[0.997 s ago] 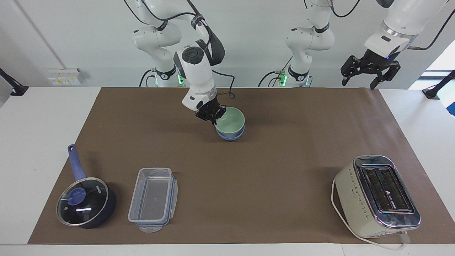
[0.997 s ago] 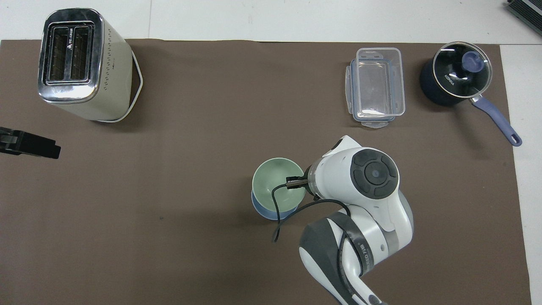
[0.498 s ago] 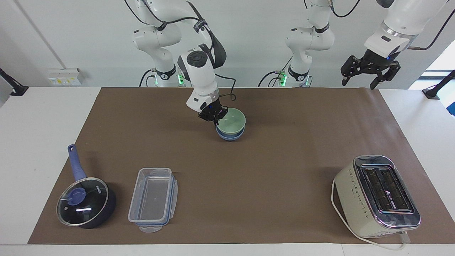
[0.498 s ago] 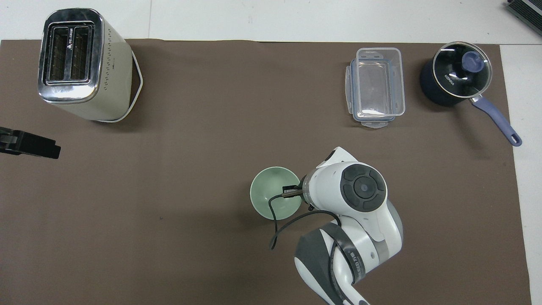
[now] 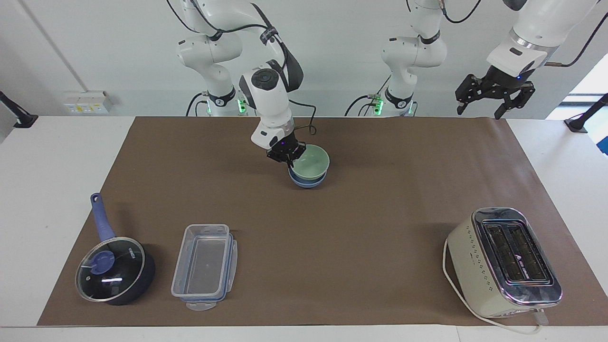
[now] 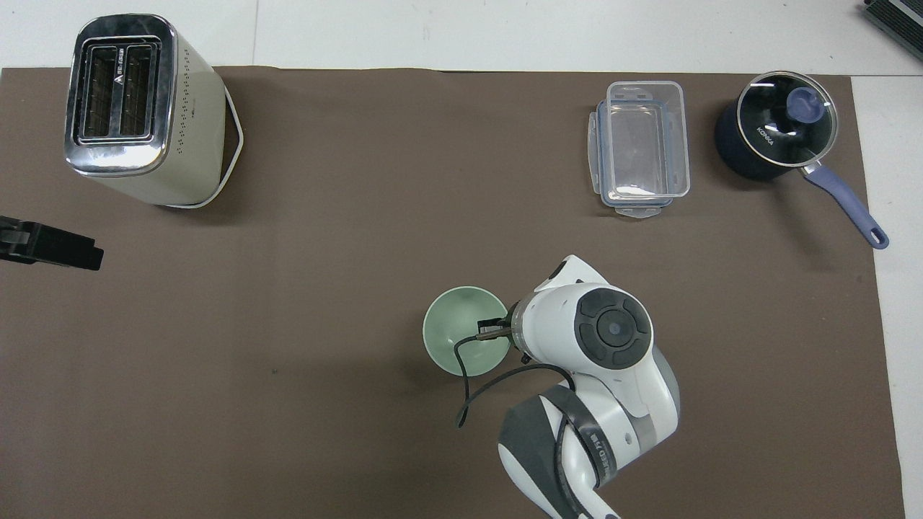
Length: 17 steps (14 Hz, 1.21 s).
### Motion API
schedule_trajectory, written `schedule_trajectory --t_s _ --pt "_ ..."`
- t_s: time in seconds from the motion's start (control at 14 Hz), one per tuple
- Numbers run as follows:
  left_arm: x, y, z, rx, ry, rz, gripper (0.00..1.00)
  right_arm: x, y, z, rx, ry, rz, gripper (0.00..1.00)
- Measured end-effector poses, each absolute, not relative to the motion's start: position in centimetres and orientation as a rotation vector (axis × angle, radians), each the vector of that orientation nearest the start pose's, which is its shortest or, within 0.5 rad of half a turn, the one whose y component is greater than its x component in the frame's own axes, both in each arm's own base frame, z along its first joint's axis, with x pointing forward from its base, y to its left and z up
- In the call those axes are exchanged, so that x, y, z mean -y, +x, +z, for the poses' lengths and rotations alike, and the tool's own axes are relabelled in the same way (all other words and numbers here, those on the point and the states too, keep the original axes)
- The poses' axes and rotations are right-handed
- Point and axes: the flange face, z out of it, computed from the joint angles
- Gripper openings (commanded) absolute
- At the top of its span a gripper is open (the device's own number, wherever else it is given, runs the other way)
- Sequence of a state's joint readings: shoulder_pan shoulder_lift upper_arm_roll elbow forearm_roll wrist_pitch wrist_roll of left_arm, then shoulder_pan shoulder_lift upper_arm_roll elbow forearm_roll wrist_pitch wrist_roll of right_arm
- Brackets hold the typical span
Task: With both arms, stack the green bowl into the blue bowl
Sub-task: 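Lower the green bowl into the blue bowl with the right gripper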
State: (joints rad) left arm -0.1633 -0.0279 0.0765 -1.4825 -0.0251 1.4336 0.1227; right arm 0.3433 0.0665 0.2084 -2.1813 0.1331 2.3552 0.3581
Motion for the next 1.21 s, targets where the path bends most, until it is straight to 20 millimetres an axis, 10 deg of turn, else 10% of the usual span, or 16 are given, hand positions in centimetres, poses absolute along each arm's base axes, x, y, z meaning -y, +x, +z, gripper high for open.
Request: schedule_trajectory --t_s 1.14,1.21 --pt "4.8 52.9 66.9 -0.336 -3.151 0.033 1.00 -29.3 46.9 34.6 0.154 -2.989 -0.059 0.00" --pt "4.8 52.9 66.9 -0.336 -3.151 0.033 1.00 -29.3 47.0 34.6 0.153 -2.989 -0.059 0.14"
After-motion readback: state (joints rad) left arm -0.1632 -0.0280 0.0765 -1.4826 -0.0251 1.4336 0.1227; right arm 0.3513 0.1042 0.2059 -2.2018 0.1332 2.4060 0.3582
